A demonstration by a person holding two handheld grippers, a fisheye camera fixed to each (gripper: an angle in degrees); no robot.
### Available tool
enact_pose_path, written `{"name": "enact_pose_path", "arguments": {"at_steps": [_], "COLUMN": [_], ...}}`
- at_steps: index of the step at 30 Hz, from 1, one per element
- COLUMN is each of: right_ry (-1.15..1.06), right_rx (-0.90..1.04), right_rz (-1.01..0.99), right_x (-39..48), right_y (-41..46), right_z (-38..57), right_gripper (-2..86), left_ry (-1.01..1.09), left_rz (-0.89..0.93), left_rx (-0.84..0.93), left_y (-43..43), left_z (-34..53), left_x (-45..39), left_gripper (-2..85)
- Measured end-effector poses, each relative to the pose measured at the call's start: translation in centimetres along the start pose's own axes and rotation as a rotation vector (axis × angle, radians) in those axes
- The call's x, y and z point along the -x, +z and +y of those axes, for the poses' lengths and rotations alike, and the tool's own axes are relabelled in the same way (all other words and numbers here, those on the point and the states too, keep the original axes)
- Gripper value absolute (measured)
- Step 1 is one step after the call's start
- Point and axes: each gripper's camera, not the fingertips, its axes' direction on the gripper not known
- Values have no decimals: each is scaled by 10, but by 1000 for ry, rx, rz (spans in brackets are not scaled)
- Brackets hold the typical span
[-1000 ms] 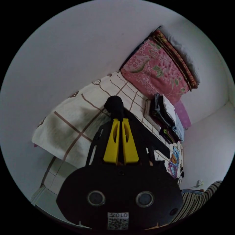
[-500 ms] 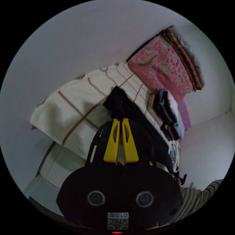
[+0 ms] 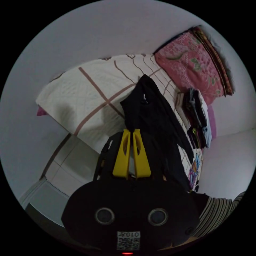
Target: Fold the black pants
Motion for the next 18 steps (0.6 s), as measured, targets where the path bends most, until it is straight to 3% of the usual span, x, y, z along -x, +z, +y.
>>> {"name": "enact_pose_path", "arguments": {"at_steps": [5, 18], "right_ry": [84, 123], "right_rx": [55, -77], "right_rz": [-9, -7], "right_x": [-30, -58], "right_y": [23, 5], "right_z": [2, -19], "right_gripper": [51, 54], "left_ry": [-64, -107], "left_rz": [-30, -72], "left_rx": [21, 13], "left_y": [17, 35], "left_z": [19, 31], "left_x": [7, -17], "left_gripper": [0, 3]}}
